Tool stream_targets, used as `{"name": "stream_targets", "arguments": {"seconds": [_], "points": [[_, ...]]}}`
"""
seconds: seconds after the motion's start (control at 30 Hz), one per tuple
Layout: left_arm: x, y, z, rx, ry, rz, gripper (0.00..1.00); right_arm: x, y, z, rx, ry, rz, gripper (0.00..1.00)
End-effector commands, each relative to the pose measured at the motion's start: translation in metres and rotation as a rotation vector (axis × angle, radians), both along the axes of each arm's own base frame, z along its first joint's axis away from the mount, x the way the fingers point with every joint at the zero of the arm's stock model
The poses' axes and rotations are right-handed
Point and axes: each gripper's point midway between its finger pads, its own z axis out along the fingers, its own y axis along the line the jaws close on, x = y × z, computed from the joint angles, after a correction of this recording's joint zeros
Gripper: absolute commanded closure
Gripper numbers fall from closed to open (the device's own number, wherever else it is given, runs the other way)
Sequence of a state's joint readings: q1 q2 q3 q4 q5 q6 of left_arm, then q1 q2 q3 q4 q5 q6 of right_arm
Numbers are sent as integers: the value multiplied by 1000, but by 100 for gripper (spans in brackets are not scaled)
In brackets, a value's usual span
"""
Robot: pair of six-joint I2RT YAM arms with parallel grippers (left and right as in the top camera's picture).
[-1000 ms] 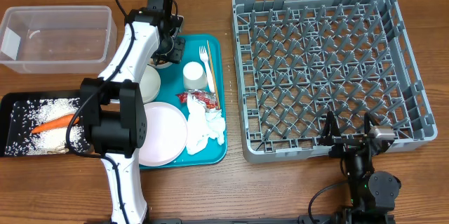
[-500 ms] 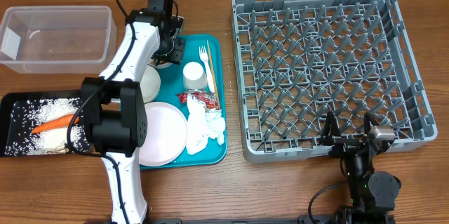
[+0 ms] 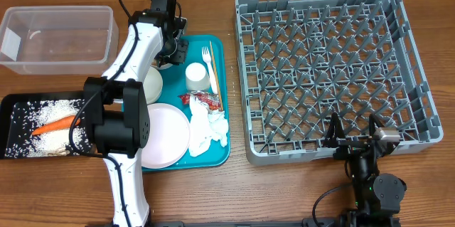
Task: Sort waste into correct bins and load items into the dishwasher rack
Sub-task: 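Lift the pink bowl and carry it left over the black tray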
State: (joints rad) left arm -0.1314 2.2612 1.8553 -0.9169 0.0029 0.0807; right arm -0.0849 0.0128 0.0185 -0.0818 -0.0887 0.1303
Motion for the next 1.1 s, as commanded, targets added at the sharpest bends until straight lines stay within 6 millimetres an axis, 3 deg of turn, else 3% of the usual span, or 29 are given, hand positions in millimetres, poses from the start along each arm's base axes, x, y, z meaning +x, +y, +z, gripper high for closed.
{"name": "stream_targets", "arguments": {"seconds": [0.0, 0.17, 0.47, 0.57, 0.73, 0.9, 1.07], "points": [[7, 0, 4, 8, -17, -1, 87, 0, -2, -2, -4, -2, -9, 0], [14, -3, 22, -12, -38, 29, 96, 0, -2, -2, -4, -2, -9, 0], [25, -18, 73, -96, -83, 9, 96, 0, -2, -2, -4, -2, -9, 0], [25, -25, 92, -138, -93, 4, 96, 0, -2, -2, -4, -2, -9, 0], [16, -40, 142, -246, -100, 18, 96, 0, -2, -2, -4, -2, -9, 0], [1, -31, 186, -276, -102, 121, 96, 0, -2, -2, -4, -2, -9, 0], [-14, 8, 218, -295, -111, 275, 96, 0, -2, -2, -4, -2, -9, 0]]}}
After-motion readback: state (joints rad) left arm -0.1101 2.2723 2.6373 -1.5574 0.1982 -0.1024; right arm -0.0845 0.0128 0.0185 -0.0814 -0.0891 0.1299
